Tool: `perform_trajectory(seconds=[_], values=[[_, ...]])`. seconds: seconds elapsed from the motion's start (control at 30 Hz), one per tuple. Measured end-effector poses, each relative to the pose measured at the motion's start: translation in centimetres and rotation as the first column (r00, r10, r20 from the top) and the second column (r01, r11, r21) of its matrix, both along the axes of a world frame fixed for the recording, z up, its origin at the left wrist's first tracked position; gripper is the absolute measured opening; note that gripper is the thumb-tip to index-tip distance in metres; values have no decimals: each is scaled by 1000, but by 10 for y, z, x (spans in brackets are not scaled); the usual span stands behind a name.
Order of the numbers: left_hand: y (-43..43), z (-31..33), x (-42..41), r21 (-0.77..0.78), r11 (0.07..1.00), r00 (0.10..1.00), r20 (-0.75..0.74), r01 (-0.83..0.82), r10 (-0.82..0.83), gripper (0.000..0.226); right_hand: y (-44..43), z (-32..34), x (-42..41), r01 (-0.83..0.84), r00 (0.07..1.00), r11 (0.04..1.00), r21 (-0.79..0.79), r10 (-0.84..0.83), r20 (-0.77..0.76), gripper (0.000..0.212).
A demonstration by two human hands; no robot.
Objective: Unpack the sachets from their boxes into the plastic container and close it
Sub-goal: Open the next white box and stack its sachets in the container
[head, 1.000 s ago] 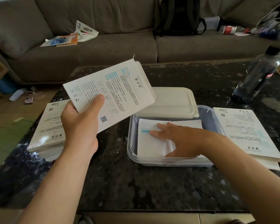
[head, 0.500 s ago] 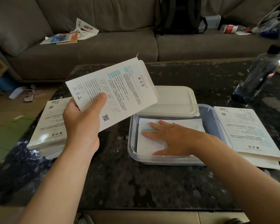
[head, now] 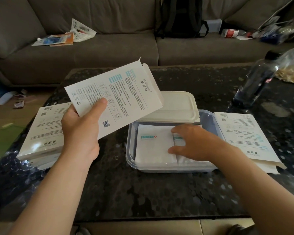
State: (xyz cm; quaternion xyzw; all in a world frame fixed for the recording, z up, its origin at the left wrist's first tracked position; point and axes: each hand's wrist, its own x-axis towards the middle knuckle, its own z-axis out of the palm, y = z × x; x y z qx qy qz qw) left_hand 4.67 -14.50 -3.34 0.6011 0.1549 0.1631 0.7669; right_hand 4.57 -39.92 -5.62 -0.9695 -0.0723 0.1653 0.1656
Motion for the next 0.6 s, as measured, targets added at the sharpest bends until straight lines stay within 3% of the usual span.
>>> perform_trajectory(seconds=[0.17,0.27,0.37,0.43,0.5,0.53,0.6], values=[[-3,-3,-2,-12,999,999,-11,44,-44,24,0,-4,-3,5,1000,1000,-23,-5,-22,57],[-5,-5,-3,-32,995,995,-26,96,-97,26,-6,1,-2,76,996,994,83,-80,40,46],[-7,-6,-4,-47,978,978,-41,204,-206,29,-21,14,3,203,942,944,260,-261,211,30],[-8,-6,-5,-64,954,954,-42,293,-296,34,-30,29,1,278,887,781,559,-432,162,27],[-11,-7,-8,-64,928,928,-43,367,-370,43,-36,43,-5,294,866,528,796,-499,11,26],[-12,-7,-9,-57,919,919,-47,390,-393,47,-38,48,-9,287,868,435,853,-494,-40,23],[-15,-7,-11,-41,905,903,-62,423,-425,52,-38,55,-15,262,866,348,900,-497,-59,19]])
